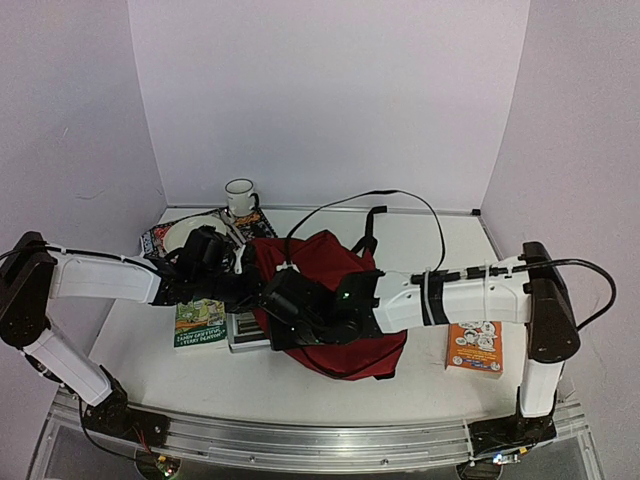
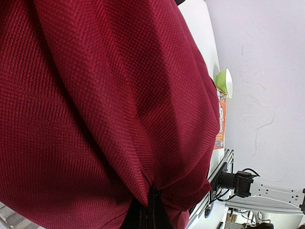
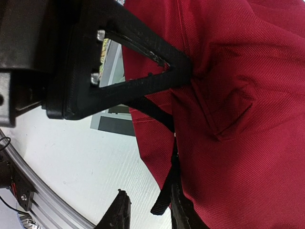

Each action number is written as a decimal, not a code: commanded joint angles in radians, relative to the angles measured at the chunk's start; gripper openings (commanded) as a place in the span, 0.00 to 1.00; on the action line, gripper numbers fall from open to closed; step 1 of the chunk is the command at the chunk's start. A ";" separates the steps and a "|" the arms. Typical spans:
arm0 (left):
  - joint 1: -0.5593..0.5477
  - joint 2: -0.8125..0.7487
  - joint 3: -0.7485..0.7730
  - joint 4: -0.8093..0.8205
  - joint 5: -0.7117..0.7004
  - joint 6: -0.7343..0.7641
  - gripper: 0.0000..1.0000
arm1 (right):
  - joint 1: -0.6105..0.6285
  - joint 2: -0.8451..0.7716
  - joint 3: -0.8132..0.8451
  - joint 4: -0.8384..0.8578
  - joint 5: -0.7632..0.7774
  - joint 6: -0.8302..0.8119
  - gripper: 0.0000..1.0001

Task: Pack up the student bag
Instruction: Grab the largest pocket of the student bag, then unzip the largest pocket of the student bag.

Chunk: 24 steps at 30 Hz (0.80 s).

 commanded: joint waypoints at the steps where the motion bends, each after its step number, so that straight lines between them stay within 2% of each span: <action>1: -0.009 -0.003 0.059 0.071 -0.008 -0.005 0.00 | -0.003 0.037 0.033 -0.067 0.056 0.026 0.29; 6: -0.010 -0.008 0.056 0.071 -0.011 -0.001 0.00 | -0.003 0.040 0.028 -0.081 0.091 0.028 0.19; 12: -0.010 -0.006 0.059 0.070 -0.023 0.017 0.00 | -0.002 -0.014 -0.019 -0.104 0.083 0.026 0.01; 17: -0.010 0.031 0.104 0.039 -0.036 0.070 0.00 | 0.000 -0.086 -0.089 -0.125 -0.001 0.015 0.00; 24: 0.013 0.131 0.260 -0.080 -0.078 0.220 0.00 | 0.043 -0.195 -0.199 -0.201 -0.079 0.036 0.00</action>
